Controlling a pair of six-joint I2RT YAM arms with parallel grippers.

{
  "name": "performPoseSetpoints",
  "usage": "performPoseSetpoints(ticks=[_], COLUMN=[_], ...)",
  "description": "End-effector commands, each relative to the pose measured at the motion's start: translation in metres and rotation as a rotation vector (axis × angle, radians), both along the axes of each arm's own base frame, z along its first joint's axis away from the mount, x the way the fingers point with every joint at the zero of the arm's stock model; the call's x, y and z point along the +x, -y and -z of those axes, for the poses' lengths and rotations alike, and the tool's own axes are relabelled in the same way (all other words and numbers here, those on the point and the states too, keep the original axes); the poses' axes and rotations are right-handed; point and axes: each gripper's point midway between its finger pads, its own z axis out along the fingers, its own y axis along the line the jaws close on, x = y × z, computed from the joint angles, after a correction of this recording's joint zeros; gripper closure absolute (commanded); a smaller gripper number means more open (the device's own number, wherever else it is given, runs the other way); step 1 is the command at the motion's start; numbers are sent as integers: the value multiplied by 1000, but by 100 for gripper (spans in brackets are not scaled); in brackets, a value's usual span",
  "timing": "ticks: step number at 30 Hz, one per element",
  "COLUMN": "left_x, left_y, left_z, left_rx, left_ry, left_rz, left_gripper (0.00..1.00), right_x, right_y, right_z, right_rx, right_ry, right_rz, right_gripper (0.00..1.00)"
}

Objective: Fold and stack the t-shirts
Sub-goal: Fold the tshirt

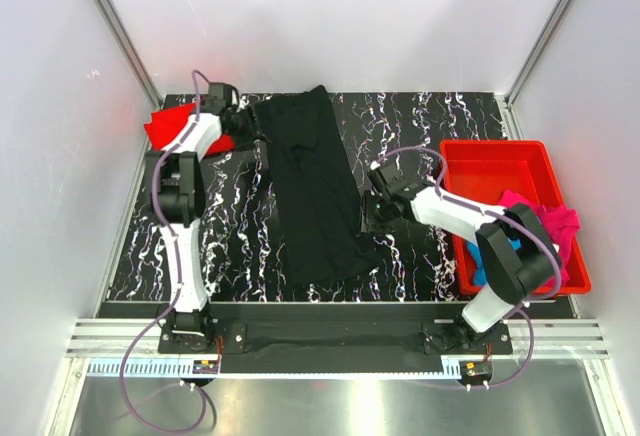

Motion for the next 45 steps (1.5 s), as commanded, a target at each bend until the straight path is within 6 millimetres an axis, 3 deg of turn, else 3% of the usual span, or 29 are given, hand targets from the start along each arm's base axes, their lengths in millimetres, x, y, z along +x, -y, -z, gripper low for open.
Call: performPoseSetpoints(ticks=[1,2,4,5,6,7,8,9,10,11,12,13,14,15,16,17,20,26,33,39,45], left_x=[-22,-44,-67,-90,-105,-120,-130,-159,-175,-188,-219,-233,-241,-252,-277,-285,-316,-342,-366,-373,-382], left_y=[-15,-18,-23,-27,-25,-15,-7,-5,6,15,17,22,27,29,33,37,47,70,80,95,89], left_z=[-88,-88,-80,-73,-65,-76,-75,-47,-43,-51,-26,-20,-32,-28,-12,-18,-11,-4,22,35,53], left_rx=[62,83,148,178,183,169,157,172,167,123,109,77,43,35,30,15,-7,-104,-76,-54,51], left_ry=[134,111,83,54,29,56,70,-1,-15,20,-41,-52,-1,-10,-57,-31,-48,-58,-121,-169,-218], left_rz=[-30,-37,-67,-80,-79,-69,-48,-33,-17,0,10,5,16,22,40,54,76,86,90,114,121], left_gripper=[46,46,45,45,45,45,45,44,43,43,43,43,43,43,43,43,43,39,39,40,48], right_x=[-28,-32,-42,-44,-48,-55,-57,-60,-69,-71,-77,-81,-83,-83,-88,-91,-91,-89,-92,-100,-108], right_y=[16,19,27,30,32,35,35,37,40,39,42,40,38,38,41,44,49,46,45,44,52], right_z=[-8,-7,1,6,13,21,26,29,35,36,38,36,34,27,28,27,19,10,9,25,31], right_rx=[0,-5,-16,-21,-34,-39,-37,-38,-39,-27,-18,-2,17,38,31,28,27,66,76,74,57], right_ry=[-18,-22,-38,-50,-72,-98,-112,-122,-143,-144,-153,-154,-150,-130,-129,-132,-104,-79,-101,-156,-171], right_rz=[-38,-29,-3,16,25,28,45,52,55,59,73,75,78,81,84,92,118,140,159,165,186], right_gripper=[62,61,60,63,65,66,68,69,69,69,69,69,69,69,68,67,61,57,48,50,60])
